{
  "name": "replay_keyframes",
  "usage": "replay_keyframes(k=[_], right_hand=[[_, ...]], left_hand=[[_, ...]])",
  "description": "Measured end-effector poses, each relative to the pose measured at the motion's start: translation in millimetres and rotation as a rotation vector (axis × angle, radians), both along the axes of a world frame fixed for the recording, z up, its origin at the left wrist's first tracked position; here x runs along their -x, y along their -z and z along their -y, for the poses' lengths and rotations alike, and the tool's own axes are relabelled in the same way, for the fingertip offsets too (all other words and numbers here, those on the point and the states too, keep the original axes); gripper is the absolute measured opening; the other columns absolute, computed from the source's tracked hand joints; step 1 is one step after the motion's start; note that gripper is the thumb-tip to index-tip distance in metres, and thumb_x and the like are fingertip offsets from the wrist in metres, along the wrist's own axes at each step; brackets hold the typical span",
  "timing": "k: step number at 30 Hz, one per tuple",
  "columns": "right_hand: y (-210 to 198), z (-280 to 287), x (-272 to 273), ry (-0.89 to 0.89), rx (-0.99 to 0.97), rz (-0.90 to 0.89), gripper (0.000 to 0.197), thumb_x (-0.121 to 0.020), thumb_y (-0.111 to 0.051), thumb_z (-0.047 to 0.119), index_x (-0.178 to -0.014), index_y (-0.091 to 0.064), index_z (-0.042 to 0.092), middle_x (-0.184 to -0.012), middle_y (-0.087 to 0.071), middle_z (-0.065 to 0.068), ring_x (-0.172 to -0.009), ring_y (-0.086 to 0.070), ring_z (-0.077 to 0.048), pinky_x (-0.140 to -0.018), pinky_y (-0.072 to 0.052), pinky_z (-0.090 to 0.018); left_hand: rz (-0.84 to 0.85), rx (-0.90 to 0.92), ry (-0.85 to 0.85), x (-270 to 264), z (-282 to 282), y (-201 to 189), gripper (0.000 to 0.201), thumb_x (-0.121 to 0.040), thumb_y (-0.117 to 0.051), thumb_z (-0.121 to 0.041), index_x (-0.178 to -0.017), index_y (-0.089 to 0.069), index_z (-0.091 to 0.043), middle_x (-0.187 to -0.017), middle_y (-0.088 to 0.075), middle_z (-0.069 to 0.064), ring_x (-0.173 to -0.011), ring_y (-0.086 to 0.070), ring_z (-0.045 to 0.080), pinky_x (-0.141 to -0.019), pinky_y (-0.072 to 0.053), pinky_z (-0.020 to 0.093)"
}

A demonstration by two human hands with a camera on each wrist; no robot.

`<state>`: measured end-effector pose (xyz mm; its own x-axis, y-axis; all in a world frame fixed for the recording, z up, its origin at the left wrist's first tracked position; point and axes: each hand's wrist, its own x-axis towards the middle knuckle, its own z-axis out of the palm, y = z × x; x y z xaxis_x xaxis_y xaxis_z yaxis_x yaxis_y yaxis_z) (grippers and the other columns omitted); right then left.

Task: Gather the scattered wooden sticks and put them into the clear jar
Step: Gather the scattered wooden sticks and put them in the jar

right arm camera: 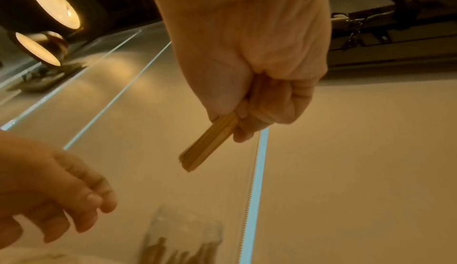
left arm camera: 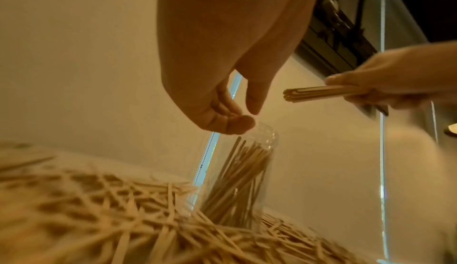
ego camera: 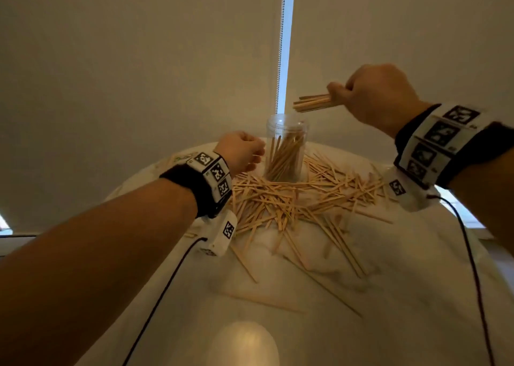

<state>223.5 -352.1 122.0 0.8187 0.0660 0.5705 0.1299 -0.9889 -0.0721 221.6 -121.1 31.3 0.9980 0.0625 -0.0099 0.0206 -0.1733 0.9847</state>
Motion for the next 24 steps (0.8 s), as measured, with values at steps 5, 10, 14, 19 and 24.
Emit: replay_keyframes(k=[5, 10, 14, 19, 24], right_hand=[[-8, -21, -80, -0.024, 0.180, -0.146, 0.052, -0.094, -0.055, 0.052, -0.068, -0.061, 0.008, -0.061, -0.054, -0.008, -0.061, -0.051, -0.024, -0.056, -0.038, -0.032], [12, -61, -120, -0.063, 0.409, -0.295, 0.048, -0.095, -0.056, 0.047, -0.066, -0.059, 0.009, -0.063, -0.055, -0.004, -0.071, -0.057, -0.027, -0.070, -0.048, -0.035], [32, -84, -140, -0.075, 0.560, -0.424, 0.040, -0.100, -0.052, 0.037, -0.086, -0.065, 0.002, -0.067, -0.053, -0.003, -0.068, -0.053, -0.022, -0.073, -0.044, -0.032], [24, -87, -141, -0.111, 0.612, -0.474, 0.022, -0.088, -0.070, 0.034, -0.097, -0.077, 0.014, -0.094, -0.072, -0.003, -0.083, -0.062, -0.019, -0.081, -0.051, -0.034], [26, -83, -139, -0.136, 0.598, -0.426, 0.025, -0.093, -0.062, 0.031, -0.102, -0.075, 0.011, -0.095, -0.071, -0.004, -0.089, -0.063, -0.022, -0.083, -0.051, -0.034]], left_hand=[[0.110, -0.366, 0.082, -60, 18, 0, 0.124, -0.065, -0.085, -0.054, -0.155, -0.013, -0.010, -0.148, -0.045, 0.013, -0.131, -0.049, 0.028, -0.107, -0.043, 0.039], [0.196, -0.301, 0.160, -88, 37, 18, 0.100, -0.071, -0.088, -0.037, -0.146, -0.028, -0.011, -0.129, -0.052, 0.003, -0.123, -0.053, 0.023, -0.090, -0.046, 0.029], [0.220, -0.330, 0.108, -106, 35, 33, 0.089, -0.077, -0.081, -0.022, -0.147, -0.027, -0.016, -0.105, -0.055, -0.006, -0.104, -0.059, 0.020, -0.081, -0.048, 0.030], [0.202, -0.317, 0.087, -116, 33, 41, 0.086, -0.077, -0.079, -0.013, -0.146, -0.029, -0.021, -0.113, -0.059, -0.002, -0.105, -0.060, 0.019, -0.077, -0.050, 0.028], [0.183, -0.281, 0.107, -117, 32, 42, 0.089, -0.079, -0.081, -0.011, -0.148, -0.027, -0.024, -0.121, -0.061, 0.000, -0.101, -0.062, 0.018, -0.079, -0.054, 0.030]])
